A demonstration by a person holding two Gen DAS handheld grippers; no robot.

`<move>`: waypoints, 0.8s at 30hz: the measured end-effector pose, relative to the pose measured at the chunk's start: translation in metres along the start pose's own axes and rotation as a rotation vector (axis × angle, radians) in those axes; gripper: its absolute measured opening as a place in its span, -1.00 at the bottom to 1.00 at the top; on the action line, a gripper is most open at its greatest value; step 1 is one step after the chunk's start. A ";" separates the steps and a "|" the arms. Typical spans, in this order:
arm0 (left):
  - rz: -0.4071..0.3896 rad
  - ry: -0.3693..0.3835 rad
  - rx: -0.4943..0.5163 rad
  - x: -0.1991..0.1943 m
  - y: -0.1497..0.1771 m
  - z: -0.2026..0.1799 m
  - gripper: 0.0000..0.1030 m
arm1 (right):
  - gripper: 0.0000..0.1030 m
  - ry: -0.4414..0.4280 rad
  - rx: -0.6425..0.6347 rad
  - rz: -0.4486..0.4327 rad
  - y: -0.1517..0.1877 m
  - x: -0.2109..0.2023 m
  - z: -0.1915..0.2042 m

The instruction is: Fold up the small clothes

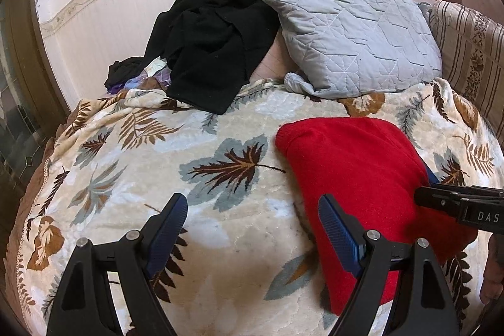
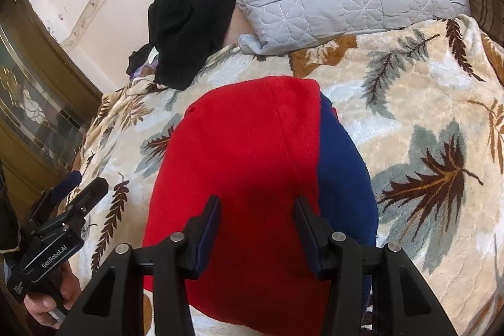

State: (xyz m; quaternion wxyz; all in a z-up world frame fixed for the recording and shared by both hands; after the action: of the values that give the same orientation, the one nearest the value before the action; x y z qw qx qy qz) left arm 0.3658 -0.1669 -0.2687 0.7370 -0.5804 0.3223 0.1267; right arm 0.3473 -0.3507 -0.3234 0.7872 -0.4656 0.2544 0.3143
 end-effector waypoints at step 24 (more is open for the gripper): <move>0.058 -0.008 0.056 0.026 0.013 -0.029 0.66 | -0.01 -0.008 0.001 0.029 0.011 0.008 -0.022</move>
State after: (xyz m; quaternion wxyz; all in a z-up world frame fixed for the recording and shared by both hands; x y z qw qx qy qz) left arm 0.3682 -0.1950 -0.2984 0.7503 -0.5494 0.3395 0.1414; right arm 0.3422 -0.3641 -0.3445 0.7841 -0.4600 0.2580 0.3272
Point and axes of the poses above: each gripper's, at about its wrist camera, not at the fingertips, and x roughly the way its jaws point, z to its left, y to its underside, the point moved 10 cm from there along x, roughly the way its jaws point, and after that the axes turned 3 degrees about -z, right-handed, at the moved point
